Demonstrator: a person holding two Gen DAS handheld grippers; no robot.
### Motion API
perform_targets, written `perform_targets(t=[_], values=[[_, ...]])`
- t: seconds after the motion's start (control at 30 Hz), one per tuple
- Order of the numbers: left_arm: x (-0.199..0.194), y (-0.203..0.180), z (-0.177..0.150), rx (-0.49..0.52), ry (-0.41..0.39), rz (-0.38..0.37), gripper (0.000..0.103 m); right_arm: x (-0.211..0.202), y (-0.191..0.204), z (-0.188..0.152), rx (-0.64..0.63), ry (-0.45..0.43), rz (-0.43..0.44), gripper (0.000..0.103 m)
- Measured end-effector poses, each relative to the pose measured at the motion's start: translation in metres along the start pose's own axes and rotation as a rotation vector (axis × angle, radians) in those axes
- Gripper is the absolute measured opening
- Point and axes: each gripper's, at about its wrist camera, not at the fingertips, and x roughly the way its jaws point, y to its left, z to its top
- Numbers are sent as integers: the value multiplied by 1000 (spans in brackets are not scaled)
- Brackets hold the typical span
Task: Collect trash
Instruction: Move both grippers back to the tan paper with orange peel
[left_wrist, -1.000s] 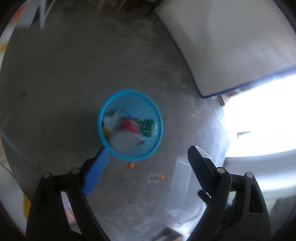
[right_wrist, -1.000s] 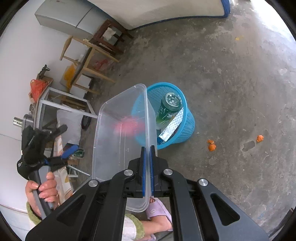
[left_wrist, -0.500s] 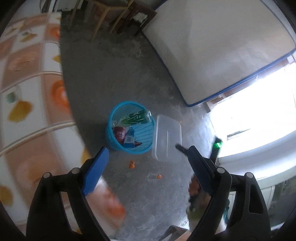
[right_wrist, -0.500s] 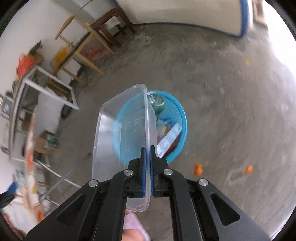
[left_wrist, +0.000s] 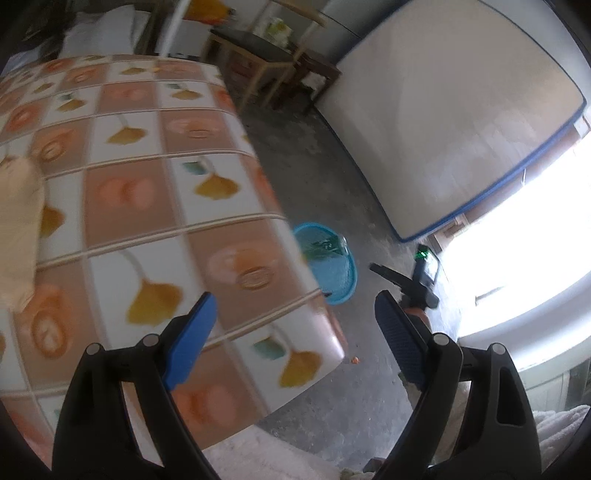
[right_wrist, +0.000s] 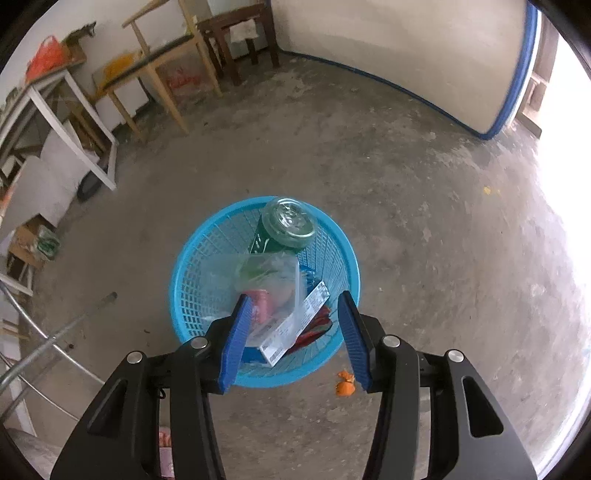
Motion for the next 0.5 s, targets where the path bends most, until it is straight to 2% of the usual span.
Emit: perform_targets(t=[0.23,0.4,0.5], values=[[-26,24,-11,-49,-48,-4,83,-43,-23,-26,98,-26,73,48],[-43,34,-17,-30,-99,24,83,-81,-19,-37,120,-49,168,57],[-58,45,-26,-33,-123,49,83,-108,-2,-41,95,-61,254,63]])
